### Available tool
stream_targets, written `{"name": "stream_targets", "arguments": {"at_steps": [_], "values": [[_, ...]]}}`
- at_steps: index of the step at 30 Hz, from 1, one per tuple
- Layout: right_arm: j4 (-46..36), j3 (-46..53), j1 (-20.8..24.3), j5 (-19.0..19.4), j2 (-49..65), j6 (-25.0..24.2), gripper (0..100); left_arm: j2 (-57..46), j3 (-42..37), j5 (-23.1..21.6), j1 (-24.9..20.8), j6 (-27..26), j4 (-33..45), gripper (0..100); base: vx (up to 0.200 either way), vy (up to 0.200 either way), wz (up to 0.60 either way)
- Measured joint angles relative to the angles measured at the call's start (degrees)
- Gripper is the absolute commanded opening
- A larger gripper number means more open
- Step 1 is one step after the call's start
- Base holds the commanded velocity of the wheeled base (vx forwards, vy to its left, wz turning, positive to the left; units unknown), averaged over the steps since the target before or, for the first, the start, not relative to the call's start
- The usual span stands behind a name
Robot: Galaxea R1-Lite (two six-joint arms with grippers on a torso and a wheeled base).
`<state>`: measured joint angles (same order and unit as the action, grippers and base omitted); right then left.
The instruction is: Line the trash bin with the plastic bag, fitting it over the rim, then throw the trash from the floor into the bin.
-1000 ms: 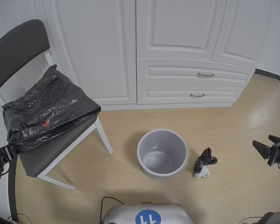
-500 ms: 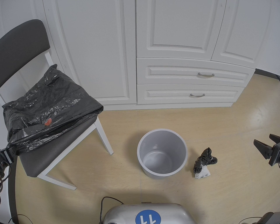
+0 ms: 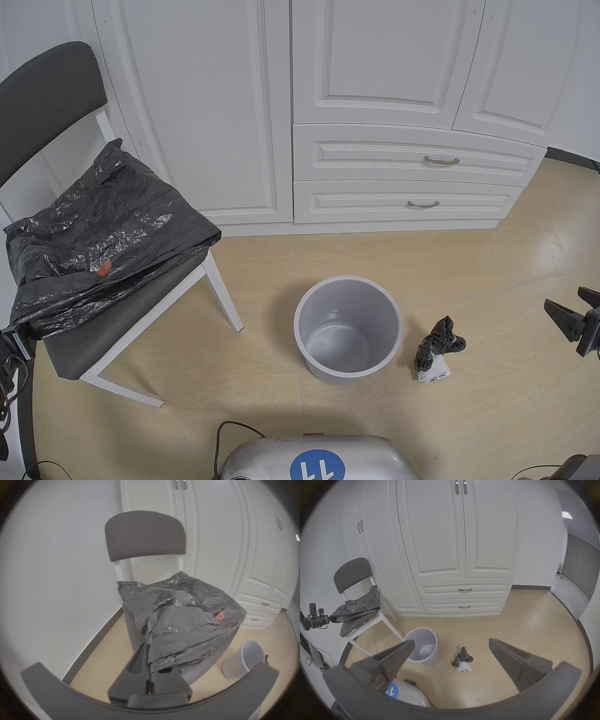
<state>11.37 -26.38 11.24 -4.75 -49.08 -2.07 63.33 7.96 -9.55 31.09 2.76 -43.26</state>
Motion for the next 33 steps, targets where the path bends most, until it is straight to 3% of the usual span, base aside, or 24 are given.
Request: {"name": "stream_targets", "arguments": {"at_steps": [12, 19, 28, 33], "values": [[-0.22, 0.17, -0.11, -0.06, 2.15, 1.29, 100, -13.34, 1.11, 0.18, -16.10, 0.20, 6.49, 0, 0.000, 0.000, 0.00], [-0.21, 0.00, 0.57, 0.02, 3.39, 1.80, 100, -17.91, 3.64, 0.29, -29.38, 0.24, 7.68, 0, 0.000, 0.000, 0.00], [0.00, -1.65, 8.35, -0.46, 2.89, 1.87, 100, -18.96, 9.68, 0.35, -42.96, 1.37, 8.05, 0, 0.000, 0.000, 0.00], [0.12, -3.06, 11.41, -0.55, -0.06, 1.39, 100, -15.98, 14.64, 0.46, -47.48, 3.97, 7.50, 0, 0.000, 0.000, 0.00]]}}
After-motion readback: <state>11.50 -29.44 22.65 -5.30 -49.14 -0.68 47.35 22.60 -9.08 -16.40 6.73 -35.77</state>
